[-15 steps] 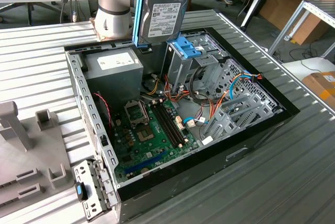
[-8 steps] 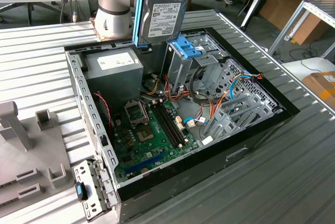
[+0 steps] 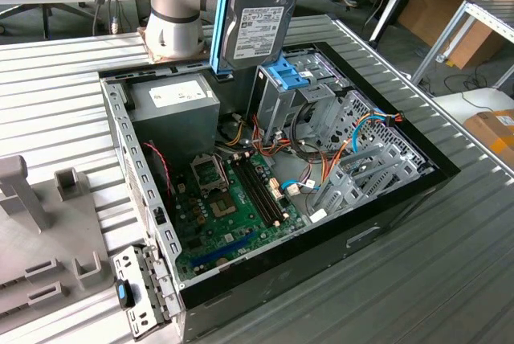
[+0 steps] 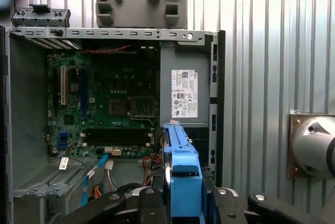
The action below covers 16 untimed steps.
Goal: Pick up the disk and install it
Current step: 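Pick up the disk, then insert the disk into the insertion slot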
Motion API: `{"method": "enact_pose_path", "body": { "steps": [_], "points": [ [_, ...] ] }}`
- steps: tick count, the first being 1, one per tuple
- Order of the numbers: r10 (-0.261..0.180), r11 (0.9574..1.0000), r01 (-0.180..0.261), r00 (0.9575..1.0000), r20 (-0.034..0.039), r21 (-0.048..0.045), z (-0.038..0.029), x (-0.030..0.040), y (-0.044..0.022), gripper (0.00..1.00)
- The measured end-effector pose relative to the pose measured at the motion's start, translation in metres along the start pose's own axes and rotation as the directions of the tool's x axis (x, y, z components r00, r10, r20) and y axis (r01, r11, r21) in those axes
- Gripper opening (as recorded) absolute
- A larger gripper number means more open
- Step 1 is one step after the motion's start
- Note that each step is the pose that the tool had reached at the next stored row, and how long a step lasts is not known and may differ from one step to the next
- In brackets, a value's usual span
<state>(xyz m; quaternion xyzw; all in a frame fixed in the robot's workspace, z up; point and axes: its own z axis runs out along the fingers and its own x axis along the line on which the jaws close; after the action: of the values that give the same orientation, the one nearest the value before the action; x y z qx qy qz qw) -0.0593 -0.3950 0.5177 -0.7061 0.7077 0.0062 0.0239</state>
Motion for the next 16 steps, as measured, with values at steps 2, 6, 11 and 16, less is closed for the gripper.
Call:
{"method": "enact_pose_path", "body": {
  "steps": [2,6,11,16],
  "points": [
    [0.0,1.0,0.0,1.0,-0.0002,-0.0001,-0.0001,0.0,0.0,0.36],
    [0.003,1.0,-0.003,1.0,-0.0042,0.0001,0.0008,0.0001,-0.0096,0.36],
    [0.003,1.0,-0.003,1.0,-0.0044,0.0,0.0026,0.0052,-0.0318,0.36],
    [0.003,1.0,-0.003,1.0,-0.0043,0.0,0.0039,0.0129,-0.0464,0.36]
  ]
}}
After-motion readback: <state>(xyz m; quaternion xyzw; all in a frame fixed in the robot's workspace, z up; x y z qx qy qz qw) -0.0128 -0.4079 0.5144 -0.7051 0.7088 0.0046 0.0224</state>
